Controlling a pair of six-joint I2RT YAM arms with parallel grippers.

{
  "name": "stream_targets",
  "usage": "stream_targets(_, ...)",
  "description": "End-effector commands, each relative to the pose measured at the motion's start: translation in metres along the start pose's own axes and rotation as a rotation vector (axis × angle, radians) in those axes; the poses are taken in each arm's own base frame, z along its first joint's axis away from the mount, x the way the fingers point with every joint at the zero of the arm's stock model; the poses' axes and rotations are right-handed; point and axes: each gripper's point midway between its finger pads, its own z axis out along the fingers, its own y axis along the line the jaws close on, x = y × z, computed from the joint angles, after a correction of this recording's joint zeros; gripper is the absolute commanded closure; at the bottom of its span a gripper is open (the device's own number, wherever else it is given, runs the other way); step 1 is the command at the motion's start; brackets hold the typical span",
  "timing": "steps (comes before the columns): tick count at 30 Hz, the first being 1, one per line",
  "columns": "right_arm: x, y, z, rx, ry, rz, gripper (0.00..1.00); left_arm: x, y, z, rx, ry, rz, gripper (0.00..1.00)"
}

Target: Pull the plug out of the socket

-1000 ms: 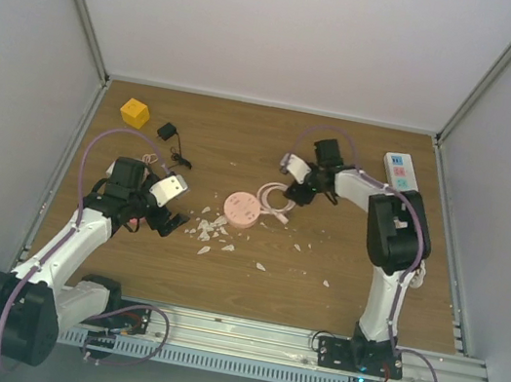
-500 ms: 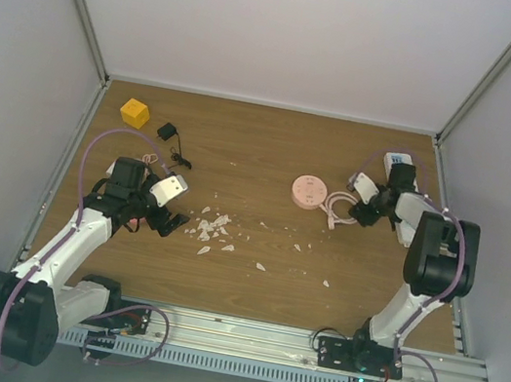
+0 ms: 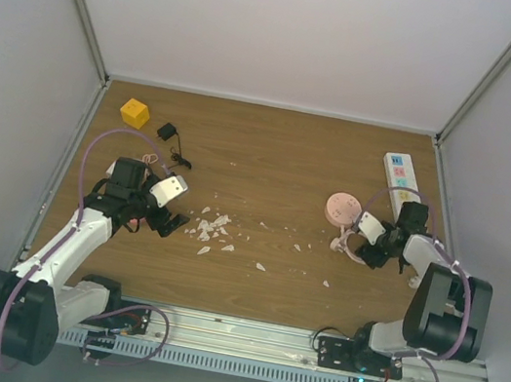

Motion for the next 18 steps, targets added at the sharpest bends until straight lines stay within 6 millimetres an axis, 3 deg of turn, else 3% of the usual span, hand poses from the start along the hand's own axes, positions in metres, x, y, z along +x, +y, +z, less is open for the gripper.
stream_targets(1, 0.035, 0.065, -0.003, -0.219, 0.12, 0.001, 0.25, -0.007, 0.0, 0.003, 0.002, -0.033, 0.015, 0.01)
stream_targets(5, 0.019, 0.058, -0.007, -0.223, 0.075, 0.017, 0.23, -0.006, 0.0, 0.003, 0.002, -0.032, 0.014, 0.01)
stream_targets(11, -0.005, 0.029, 0.0, -0.187, 0.026, 0.059, 0.26, -0.007, 0.001, 0.001, -0.007, -0.033, 0.015, 0.01)
stream_targets(18, -0.006, 0.018, 0.018, -0.204, 0.047, 0.058, 0.33, -0.007, 0.002, 0.001, -0.012, -0.031, 0.014, 0.01)
